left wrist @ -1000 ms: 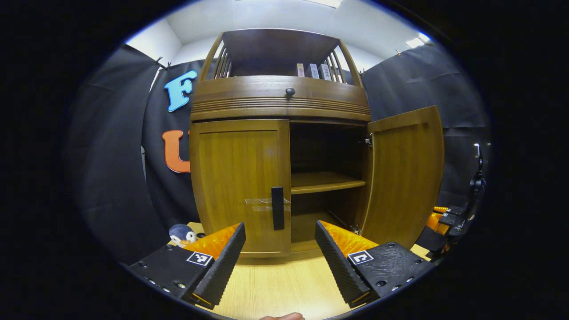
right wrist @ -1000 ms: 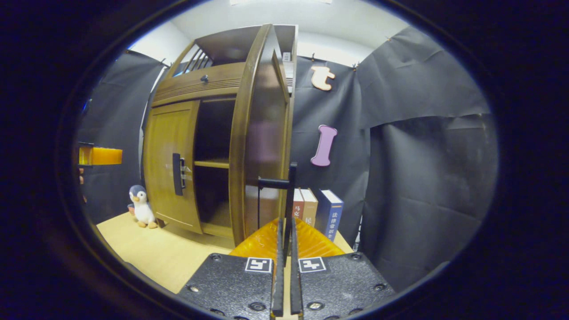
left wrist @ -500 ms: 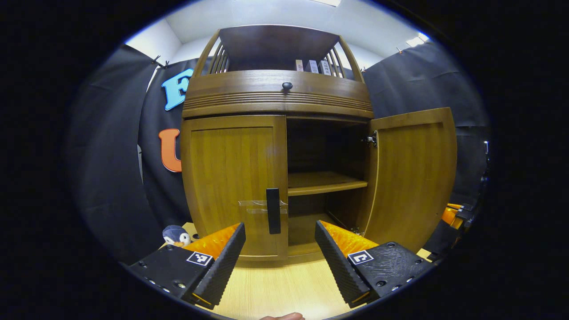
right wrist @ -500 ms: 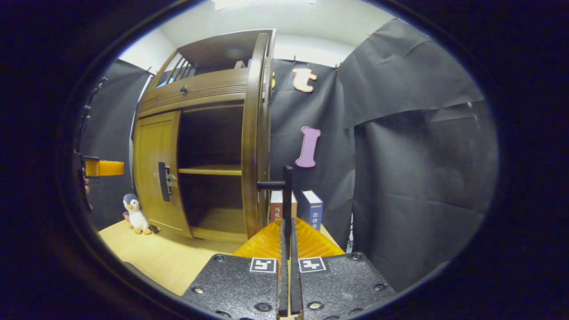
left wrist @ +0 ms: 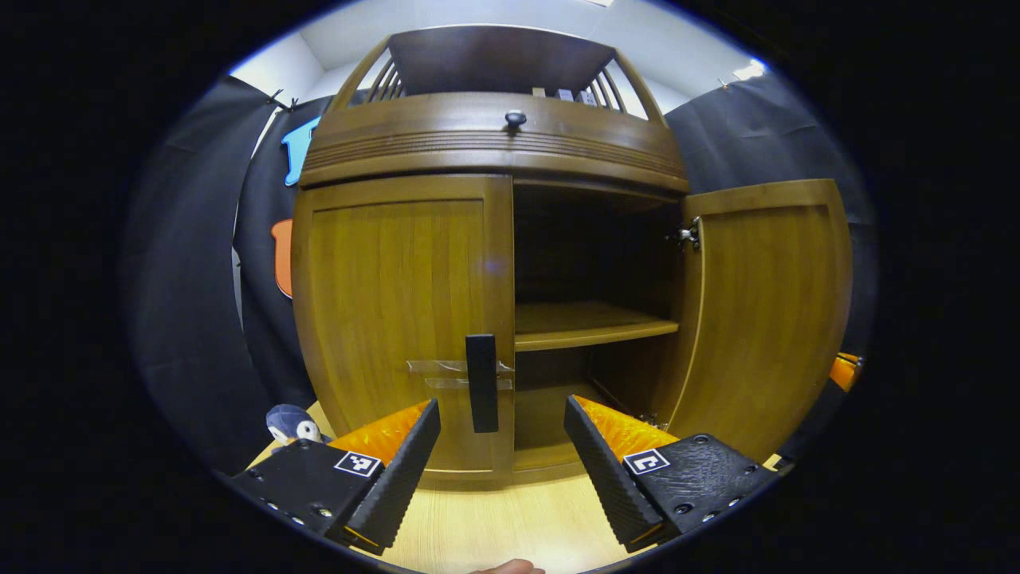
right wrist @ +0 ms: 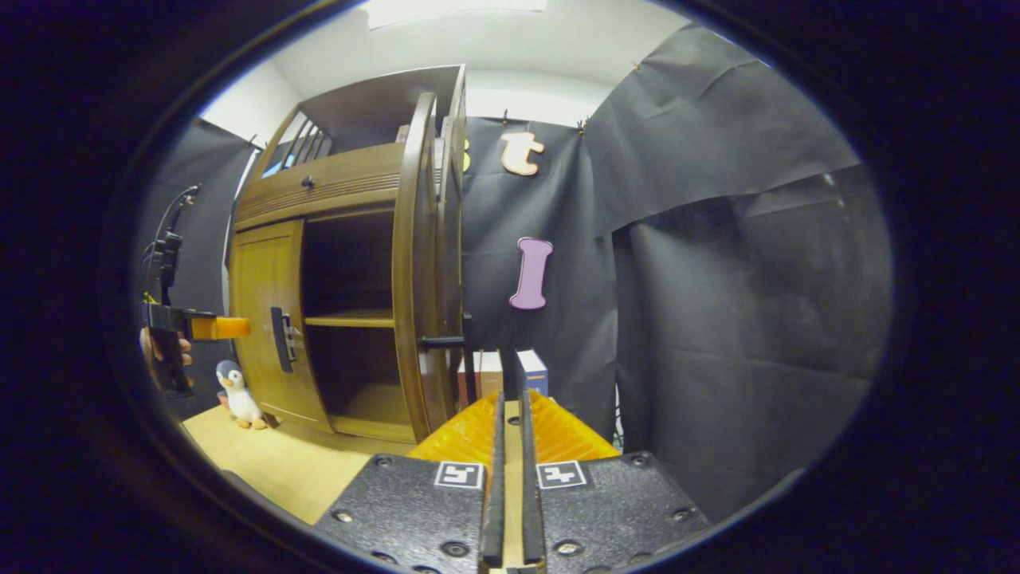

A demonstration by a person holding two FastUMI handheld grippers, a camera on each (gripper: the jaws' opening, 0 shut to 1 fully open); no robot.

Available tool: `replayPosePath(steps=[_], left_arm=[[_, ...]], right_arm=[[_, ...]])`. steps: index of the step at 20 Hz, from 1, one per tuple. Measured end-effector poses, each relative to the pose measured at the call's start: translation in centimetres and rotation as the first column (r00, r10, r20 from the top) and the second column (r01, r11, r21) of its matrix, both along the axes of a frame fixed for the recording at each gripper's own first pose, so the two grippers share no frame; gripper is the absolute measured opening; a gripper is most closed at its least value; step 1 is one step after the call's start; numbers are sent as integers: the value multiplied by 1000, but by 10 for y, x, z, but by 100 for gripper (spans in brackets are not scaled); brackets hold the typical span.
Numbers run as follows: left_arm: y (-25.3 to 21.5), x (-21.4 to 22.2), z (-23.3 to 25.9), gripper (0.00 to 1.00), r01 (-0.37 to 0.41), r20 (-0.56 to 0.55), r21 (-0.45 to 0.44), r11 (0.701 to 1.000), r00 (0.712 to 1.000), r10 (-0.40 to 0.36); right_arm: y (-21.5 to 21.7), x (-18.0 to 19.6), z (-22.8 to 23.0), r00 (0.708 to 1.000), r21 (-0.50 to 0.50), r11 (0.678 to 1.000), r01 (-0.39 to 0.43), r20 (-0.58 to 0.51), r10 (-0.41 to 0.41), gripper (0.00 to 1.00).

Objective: Open the right door of the double-door shoe cabinet with the right hand, and open the left door with the left hand.

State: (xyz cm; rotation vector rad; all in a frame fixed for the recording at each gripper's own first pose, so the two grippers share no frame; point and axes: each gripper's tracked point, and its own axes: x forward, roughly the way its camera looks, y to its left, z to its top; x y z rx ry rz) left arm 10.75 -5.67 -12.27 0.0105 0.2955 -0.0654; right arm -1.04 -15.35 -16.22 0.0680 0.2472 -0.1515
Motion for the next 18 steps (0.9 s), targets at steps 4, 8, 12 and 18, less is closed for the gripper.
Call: replayPosePath(steps=[4,8,12,18], left_arm=[[5,29,-16,95,-12,-10,-2,1000,1000,12],[15,57,-30,95,-24,3,-3,1000,1000,24],[22,75,-43,95,-30,0,-12,999,1000,30],[20,97,-57,83,-27,-28,13,1000,999,27]], right_arm=[[0,-5,8,1000,-26,1000,-9,21,9,48],[-9,-11,13,999,-13,1000,4,34,-4,67],[-24,-12,11,999,18,1000,23,40,-24,72],[-45,-13,-1,997,39,997,71,19,-72,71]])
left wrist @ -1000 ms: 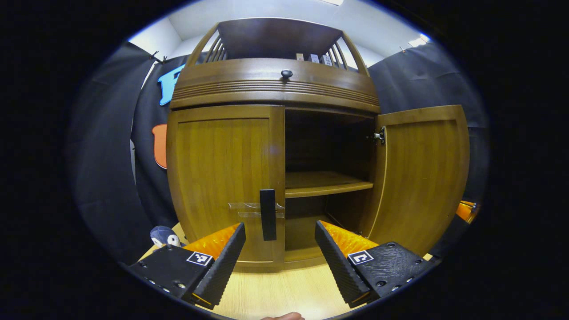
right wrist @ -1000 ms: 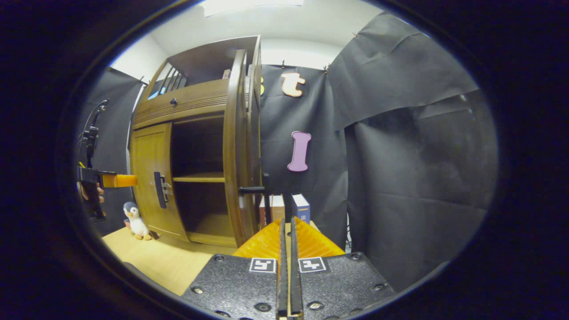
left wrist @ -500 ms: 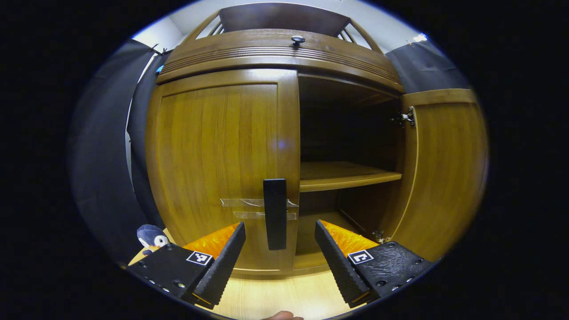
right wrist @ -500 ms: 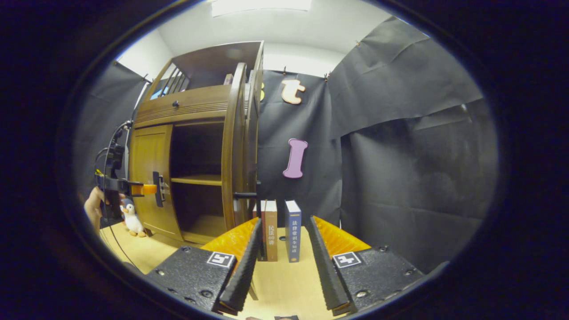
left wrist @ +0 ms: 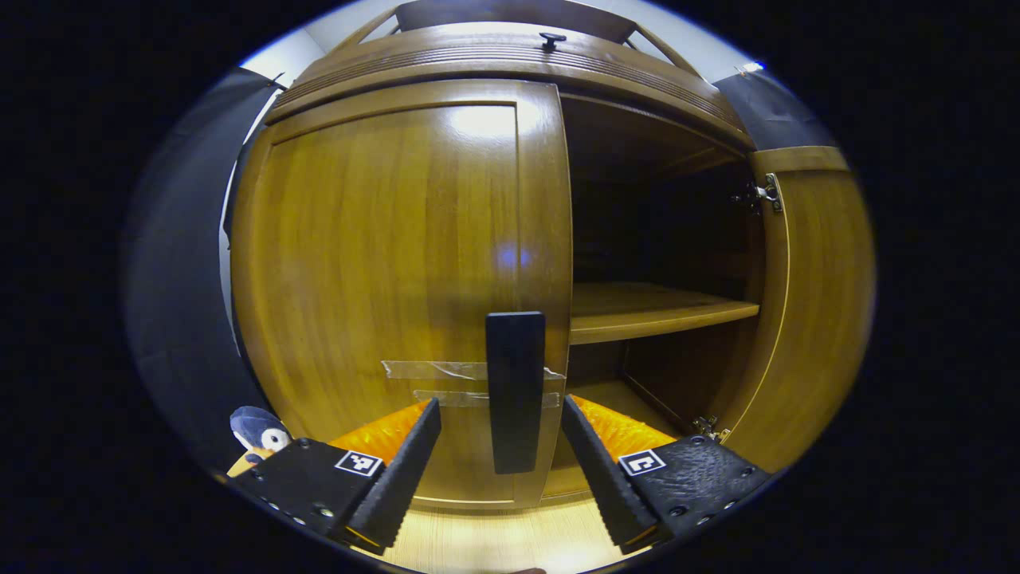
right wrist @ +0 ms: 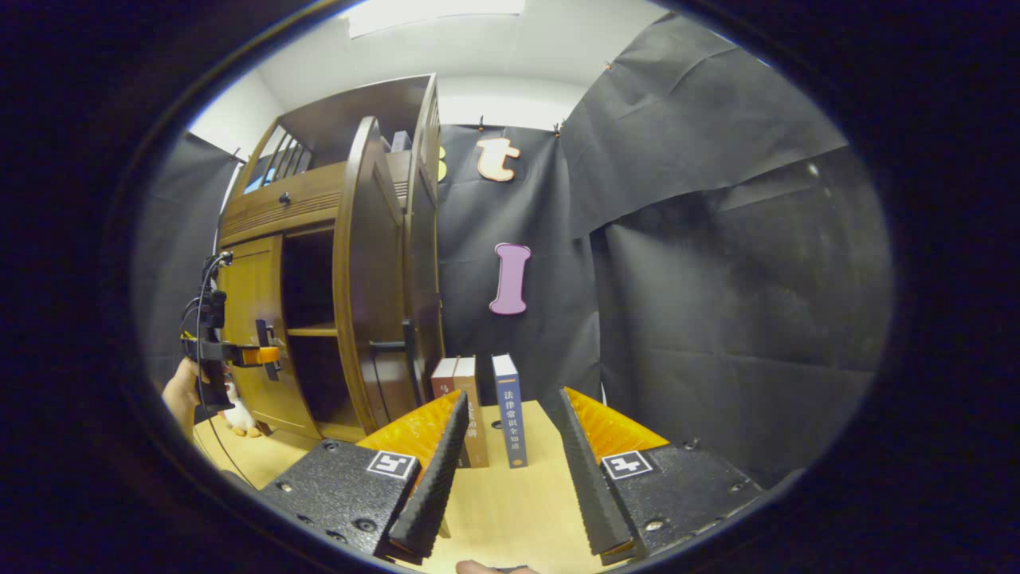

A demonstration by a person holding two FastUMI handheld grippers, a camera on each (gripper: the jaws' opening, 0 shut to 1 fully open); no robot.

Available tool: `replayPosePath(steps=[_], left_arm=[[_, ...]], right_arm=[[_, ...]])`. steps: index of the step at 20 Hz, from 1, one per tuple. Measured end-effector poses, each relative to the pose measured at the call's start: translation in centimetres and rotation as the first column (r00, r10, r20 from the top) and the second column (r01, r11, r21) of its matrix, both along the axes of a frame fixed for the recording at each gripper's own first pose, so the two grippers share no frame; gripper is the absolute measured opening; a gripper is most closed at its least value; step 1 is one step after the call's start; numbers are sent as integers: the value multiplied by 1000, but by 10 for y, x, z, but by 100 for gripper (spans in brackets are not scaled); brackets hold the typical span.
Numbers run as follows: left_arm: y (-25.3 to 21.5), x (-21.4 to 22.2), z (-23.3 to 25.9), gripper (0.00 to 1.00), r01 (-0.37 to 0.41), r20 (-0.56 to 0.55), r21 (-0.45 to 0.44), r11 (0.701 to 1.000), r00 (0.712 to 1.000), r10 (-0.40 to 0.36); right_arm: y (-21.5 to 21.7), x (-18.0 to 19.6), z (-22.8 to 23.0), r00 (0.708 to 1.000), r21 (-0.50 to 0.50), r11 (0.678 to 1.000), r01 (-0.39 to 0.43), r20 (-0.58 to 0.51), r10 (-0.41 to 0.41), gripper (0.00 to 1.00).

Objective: Open the right door of the double-door shoe cabinet with the right hand, and open the left door with the left hand.

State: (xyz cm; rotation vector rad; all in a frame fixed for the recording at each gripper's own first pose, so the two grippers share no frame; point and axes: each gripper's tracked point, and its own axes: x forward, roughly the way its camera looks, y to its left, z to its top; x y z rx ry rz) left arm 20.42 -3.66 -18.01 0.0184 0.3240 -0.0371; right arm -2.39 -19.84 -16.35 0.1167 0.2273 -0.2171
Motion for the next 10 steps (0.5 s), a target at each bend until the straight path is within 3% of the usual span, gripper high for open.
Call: replayPosePath(steps=[1,2,3,4,5,6,7,8,10], left_arm=[[-2,2,-1,84,5,-1,5,1000,1000,-4],[-1,7,-4,74,-1,-5,2,1000,1000,1],[-2,9,-6,75,-10,-16,-3,1000,1000,10],[-1,8,-8,65,-14,-23,-12,1000,1000,14],[2,10,-8,77,-23,-17,-11,1000,1000,23],[3,12,-10,64,-24,-19,-19,1000,1000,23],[1,14,-8,58,-17,-14,-33,999,1000,16],[2,11,-9,64,-11,-19,-37,999,1000,10],[3,11,-8,42,-9,-18,-38,999,1000,8]], right_arm=[[-3,0,-1,1000,-2,1000,9,-2,-9,71],[-4,-1,-3,1000,-2,1000,14,-5,-14,71],[-5,-1,-3,1000,-1,1000,18,-8,-18,71],[-7,1,-6,1000,-2,1000,19,-11,-19,71],[-9,1,-7,1000,-10,1000,23,-13,-23,71],[-11,0,-8,1000,-22,999,25,-15,-25,71],[-12,0,-9,999,-33,999,27,-18,-28,71],[-12,0,-11,999,-39,999,27,-21,-28,71],[-9,1,-13,999,-39,999,20,-28,-21,71]])
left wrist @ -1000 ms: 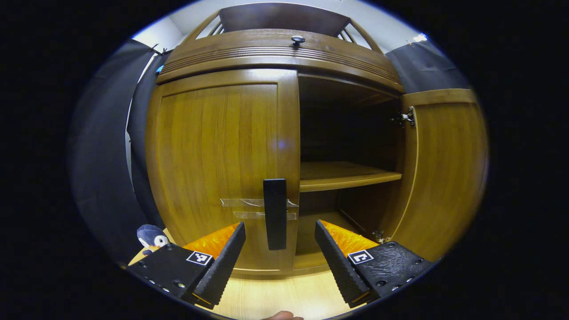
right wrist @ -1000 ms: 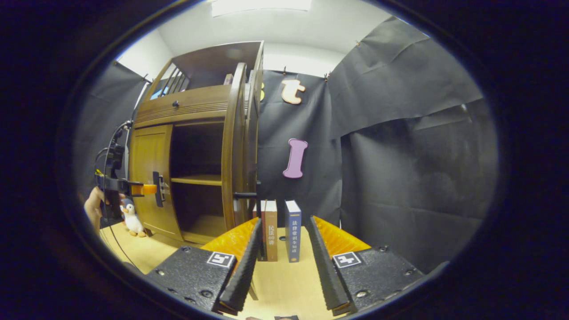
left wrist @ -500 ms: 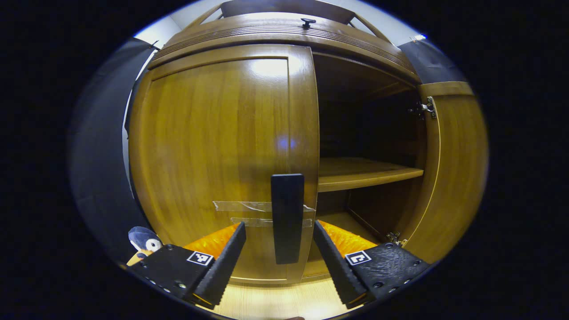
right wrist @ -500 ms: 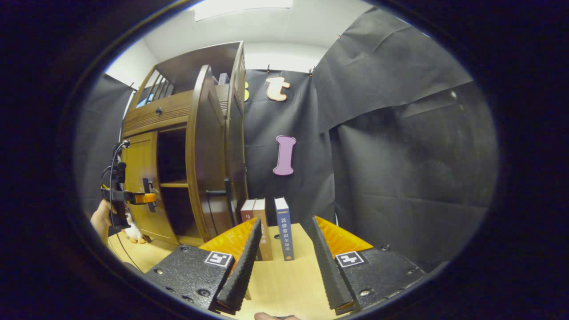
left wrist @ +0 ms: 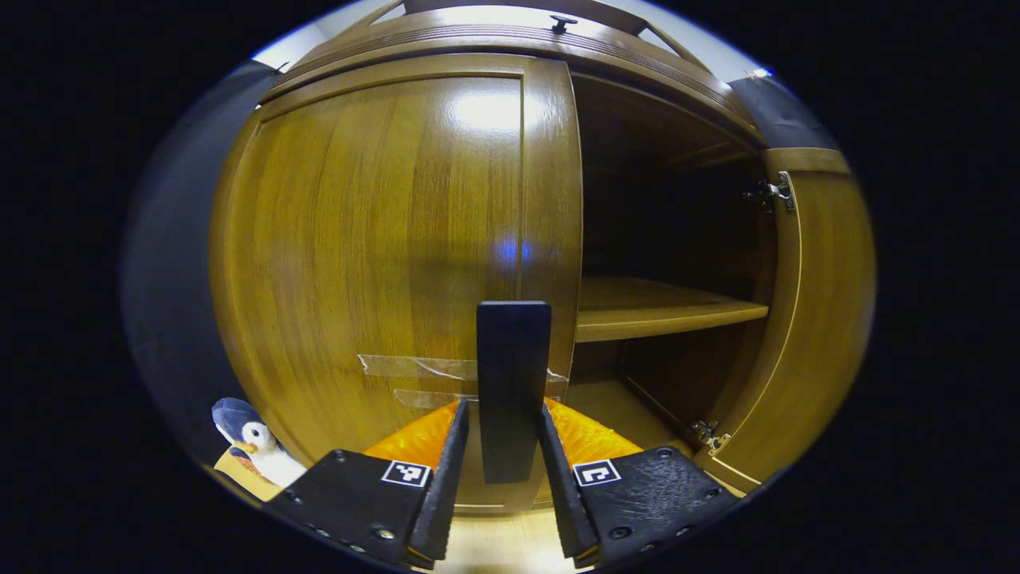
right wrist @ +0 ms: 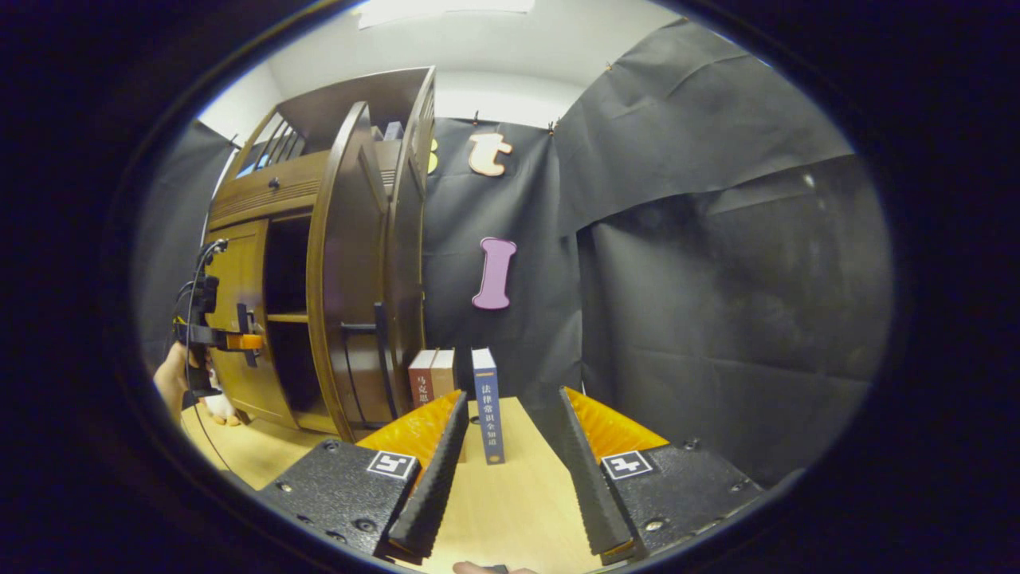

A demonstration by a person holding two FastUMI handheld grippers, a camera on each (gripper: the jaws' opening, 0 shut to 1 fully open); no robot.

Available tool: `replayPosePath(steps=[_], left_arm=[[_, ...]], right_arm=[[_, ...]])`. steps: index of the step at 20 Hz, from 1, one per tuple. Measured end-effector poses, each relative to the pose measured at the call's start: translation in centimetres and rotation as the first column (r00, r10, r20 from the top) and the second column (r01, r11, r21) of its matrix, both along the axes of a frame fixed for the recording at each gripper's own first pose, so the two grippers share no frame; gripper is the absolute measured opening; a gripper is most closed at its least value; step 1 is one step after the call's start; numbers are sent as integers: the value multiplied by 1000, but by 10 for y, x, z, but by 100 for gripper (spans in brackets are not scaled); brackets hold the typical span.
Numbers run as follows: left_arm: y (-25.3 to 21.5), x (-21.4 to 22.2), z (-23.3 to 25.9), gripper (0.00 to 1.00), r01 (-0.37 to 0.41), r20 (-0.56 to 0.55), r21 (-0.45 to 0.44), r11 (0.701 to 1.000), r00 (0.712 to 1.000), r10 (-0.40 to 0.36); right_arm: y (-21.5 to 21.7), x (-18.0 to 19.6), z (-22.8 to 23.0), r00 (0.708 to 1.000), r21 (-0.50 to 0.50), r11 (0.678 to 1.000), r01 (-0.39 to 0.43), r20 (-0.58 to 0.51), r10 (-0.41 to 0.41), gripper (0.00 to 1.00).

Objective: Open the right door of the double-door shoe cabinet with the right hand, and open the left door with the left hand.

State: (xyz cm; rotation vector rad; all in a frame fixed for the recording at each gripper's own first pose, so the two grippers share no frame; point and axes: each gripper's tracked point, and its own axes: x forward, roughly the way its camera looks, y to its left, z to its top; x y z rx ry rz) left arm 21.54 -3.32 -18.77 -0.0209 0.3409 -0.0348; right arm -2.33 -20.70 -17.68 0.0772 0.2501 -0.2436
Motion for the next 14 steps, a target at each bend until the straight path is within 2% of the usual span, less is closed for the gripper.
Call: replayPosePath(steps=[1,2,3,4,5,6,7,8,10,11,12,13,14], left_arm=[[0,1,3,49,-9,16,2,1000,1000,9],[0,3,7,49,-6,31,2,1000,999,6],[-1,3,11,57,-5,42,-8,1000,999,5],[-1,3,11,50,-2,34,-16,1000,999,3],[-1,3,11,60,-1,29,-30,1000,1000,1],[-1,3,9,51,4,15,-41,999,1000,-4],[-1,5,10,62,9,21,-52,999,1000,-8],[-6,6,9,63,40,16,-67,997,999,-39],[-9,6,9,33,44,14,-61,997,999,-43],[-8,6,10,43,48,16,-52,997,999,-48],[-7,4,11,42,53,14,-45,998,999,-52],[-8,6,10,29,57,21,-39,998,998,-56],[-7,7,10,29,60,31,-30,998,998,-59]], right_arm=[[2,1,-2,1000,1,1000,-7,-3,7,71],[3,1,-3,1000,-1,1000,-12,-5,12,71],[5,2,-3,1000,-7,1000,-18,-8,18,71],[6,3,-4,1000,-13,1000,-22,-8,22,71],[8,3,-4,1000,-17,1000,-24,-11,24,71],[10,3,-3,1000,-18,999,-29,-12,29,71],[12,3,-2,999,-20,999,-32,-11,32,71],[13,2,-1,999,-22,999,-38,-10,38,71],[15,2,-3,999,-21,999,-46,-12,46,71],[16,1,-3,999,-18,999,-48,-16,48,71],[15,1,-5,999,-17,999,-44,-20,44,71],[14,0,-4,999,-19,999,-40,-22,40,71],[13,-1,-3,999,-21,999,-32,-24,32,71]])
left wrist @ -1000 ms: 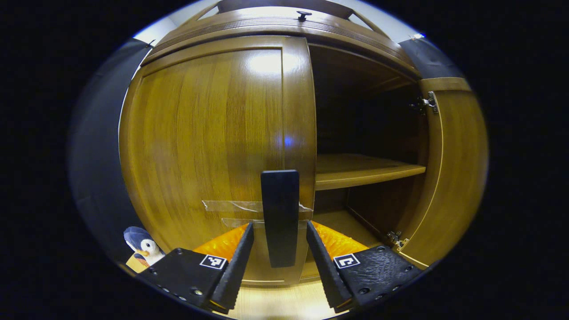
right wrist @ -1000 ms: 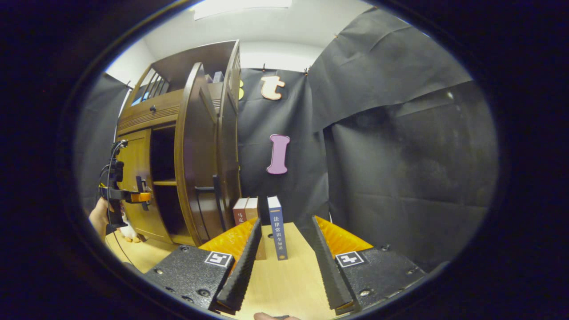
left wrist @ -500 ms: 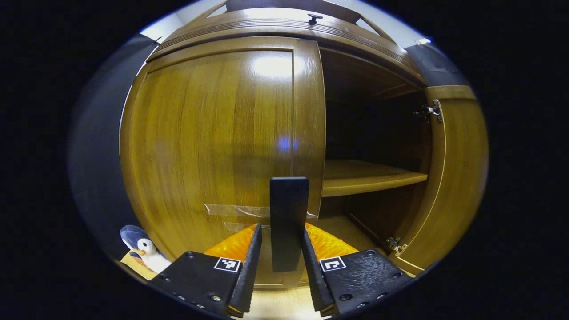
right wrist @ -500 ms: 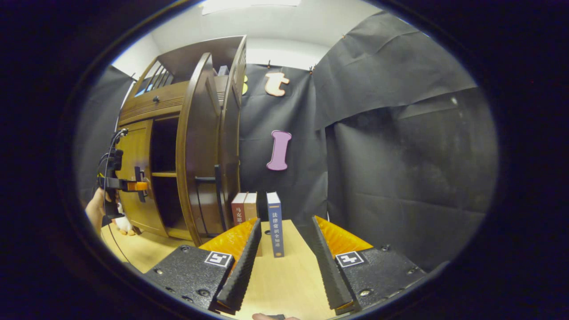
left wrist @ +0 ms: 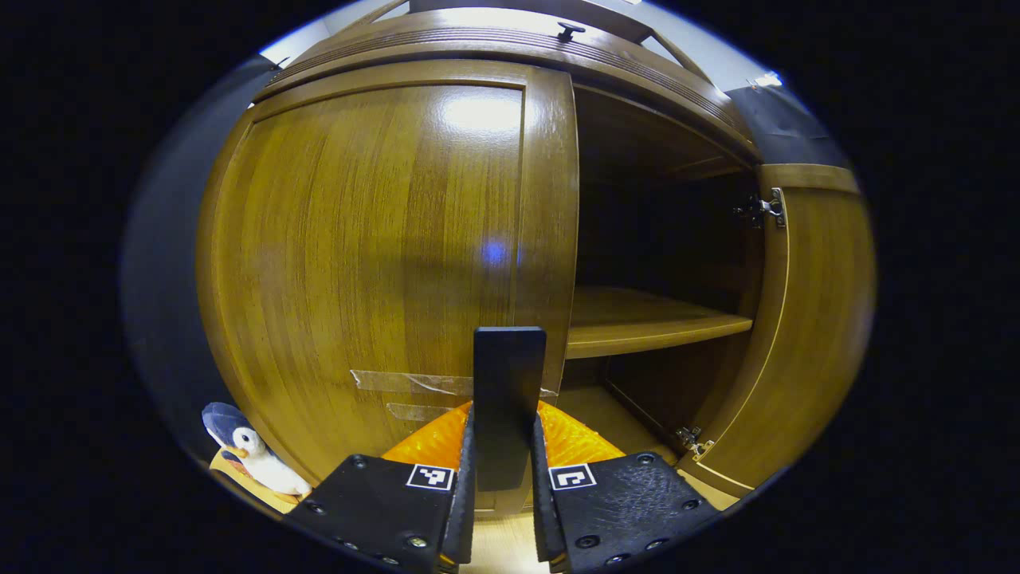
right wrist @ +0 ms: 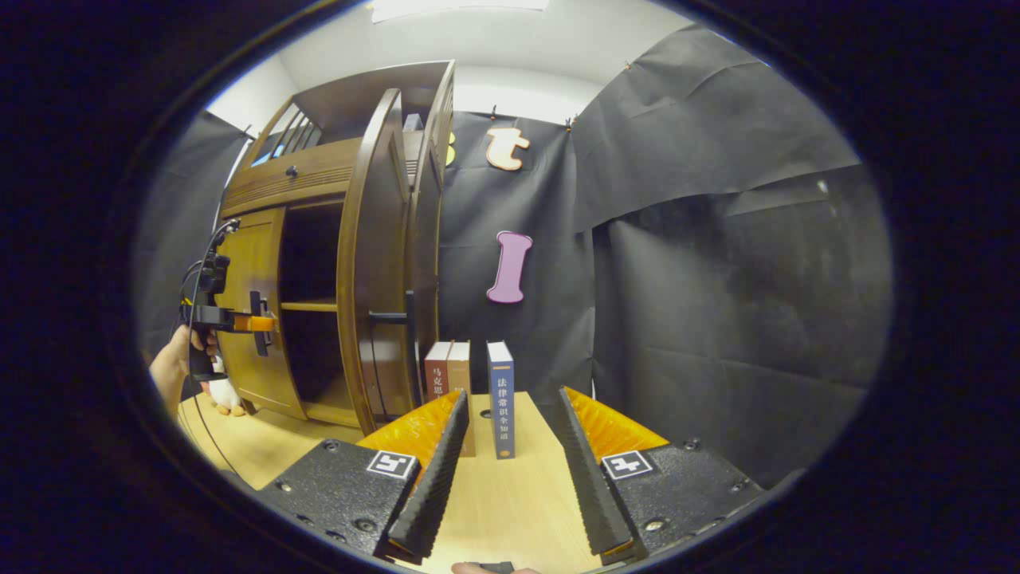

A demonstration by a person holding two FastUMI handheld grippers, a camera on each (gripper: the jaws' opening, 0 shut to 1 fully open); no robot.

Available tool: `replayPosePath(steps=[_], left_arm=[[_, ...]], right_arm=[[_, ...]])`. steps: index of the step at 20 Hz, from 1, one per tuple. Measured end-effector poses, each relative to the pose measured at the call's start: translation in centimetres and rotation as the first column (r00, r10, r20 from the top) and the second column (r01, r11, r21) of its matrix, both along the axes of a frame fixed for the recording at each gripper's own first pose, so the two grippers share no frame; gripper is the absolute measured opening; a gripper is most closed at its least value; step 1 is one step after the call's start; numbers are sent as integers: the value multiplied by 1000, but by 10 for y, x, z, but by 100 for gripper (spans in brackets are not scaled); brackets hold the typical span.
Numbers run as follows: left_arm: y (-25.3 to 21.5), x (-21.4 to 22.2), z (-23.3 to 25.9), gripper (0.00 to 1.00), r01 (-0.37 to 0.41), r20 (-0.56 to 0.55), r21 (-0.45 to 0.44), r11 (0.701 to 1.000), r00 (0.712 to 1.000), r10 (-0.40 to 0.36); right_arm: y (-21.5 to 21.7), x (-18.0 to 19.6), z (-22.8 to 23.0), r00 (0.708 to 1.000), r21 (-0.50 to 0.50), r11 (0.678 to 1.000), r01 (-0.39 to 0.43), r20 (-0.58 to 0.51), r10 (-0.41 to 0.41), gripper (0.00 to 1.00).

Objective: Open the right door of the double-door shoe cabinet with the right hand, and open the left door with the left hand.

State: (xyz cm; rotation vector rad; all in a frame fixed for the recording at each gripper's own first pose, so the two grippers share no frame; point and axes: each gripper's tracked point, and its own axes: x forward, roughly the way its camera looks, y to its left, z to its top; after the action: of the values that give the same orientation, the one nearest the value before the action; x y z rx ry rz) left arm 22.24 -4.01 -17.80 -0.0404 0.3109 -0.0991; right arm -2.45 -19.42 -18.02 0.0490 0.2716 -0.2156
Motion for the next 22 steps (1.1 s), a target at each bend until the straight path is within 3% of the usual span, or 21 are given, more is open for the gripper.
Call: replayPosePath(steps=[1,2,4,5,22], left_arm=[[-1,1,-1,24,4,1,2,1000,1000,-4],[0,-3,1,33,11,0,3,1000,1000,-11],[0,-4,2,33,10,-10,-3,1000,1000,-10],[1,-5,2,24,5,-16,-4,1000,1000,-6],[13,-68,13,24,52,-13,32,998,999,-52]], right_arm=[[-1,-1,0,1000,-3,1000,8,-3,-8,71],[0,-2,1,1000,-7,1000,12,-7,-12,71],[1,-5,3,1000,-20,1000,14,-9,-14,71],[2,-5,6,1000,-28,1000,14,-7,-14,71],[54,-17,28,999,-79,996,-48,-1,48,71]])
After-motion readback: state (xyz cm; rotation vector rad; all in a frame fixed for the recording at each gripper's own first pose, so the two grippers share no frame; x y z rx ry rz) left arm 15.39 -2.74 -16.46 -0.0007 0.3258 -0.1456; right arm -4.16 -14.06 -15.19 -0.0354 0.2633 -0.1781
